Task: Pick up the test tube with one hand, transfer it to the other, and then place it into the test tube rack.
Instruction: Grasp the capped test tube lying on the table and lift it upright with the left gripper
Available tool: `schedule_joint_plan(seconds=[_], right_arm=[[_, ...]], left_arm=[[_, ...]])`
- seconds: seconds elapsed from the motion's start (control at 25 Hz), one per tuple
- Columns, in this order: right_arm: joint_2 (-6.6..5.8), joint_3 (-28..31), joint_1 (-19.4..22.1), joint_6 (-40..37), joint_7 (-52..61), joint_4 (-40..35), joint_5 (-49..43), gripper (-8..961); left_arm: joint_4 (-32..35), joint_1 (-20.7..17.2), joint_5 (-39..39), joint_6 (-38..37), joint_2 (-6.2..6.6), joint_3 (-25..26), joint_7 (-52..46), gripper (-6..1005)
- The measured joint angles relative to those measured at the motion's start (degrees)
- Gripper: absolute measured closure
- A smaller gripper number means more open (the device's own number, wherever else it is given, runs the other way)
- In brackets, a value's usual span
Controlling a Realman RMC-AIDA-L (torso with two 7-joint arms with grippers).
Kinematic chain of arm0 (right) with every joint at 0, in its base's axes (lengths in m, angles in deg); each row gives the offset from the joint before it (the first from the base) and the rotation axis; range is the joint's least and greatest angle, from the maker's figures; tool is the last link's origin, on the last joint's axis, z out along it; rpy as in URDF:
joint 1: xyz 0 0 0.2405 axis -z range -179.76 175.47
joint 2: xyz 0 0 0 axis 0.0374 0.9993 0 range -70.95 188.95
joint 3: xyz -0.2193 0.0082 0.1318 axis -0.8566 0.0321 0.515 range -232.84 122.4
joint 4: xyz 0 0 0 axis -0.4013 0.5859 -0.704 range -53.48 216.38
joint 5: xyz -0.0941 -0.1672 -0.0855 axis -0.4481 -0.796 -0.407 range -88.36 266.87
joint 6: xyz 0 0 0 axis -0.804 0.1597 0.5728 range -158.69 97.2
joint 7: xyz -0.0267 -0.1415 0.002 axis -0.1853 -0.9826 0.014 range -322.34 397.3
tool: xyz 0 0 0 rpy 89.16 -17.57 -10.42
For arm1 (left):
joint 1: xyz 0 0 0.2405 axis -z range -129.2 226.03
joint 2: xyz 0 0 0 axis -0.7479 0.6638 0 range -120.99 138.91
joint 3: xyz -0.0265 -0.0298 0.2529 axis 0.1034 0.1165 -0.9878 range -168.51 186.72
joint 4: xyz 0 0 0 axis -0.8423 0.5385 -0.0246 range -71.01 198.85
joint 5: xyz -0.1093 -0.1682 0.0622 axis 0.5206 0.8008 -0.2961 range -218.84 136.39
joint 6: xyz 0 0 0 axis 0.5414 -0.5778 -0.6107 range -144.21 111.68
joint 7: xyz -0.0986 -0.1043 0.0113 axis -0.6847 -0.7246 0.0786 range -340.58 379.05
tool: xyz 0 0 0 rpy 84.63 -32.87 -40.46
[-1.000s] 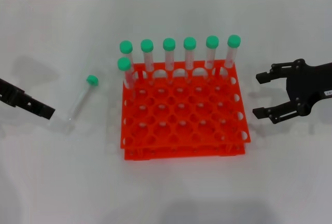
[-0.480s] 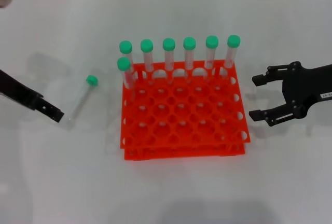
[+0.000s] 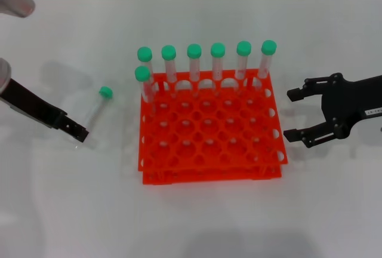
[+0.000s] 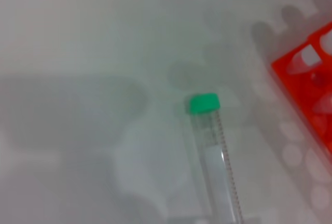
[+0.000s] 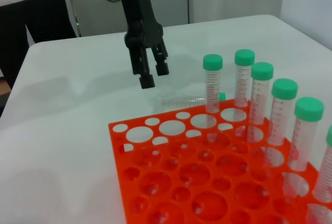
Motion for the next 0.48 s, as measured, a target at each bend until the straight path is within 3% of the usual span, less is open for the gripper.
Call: schedule_joint_plan(seconds=[0.44, 0.48], right_arm=[[0.73, 0.0, -0.1, 0.0, -0.1, 0.0, -0.7, 81], [0.73, 0.0, -0.1, 0.0, -0.1, 0.0, -0.7, 80]], left_arm=[[-0.1, -0.2, 0.0, 1.3, -0.59, -0.9, -0.6, 314], [-0.4, -0.1, 0.0, 1.4, -0.6, -0.9, -0.8, 352]])
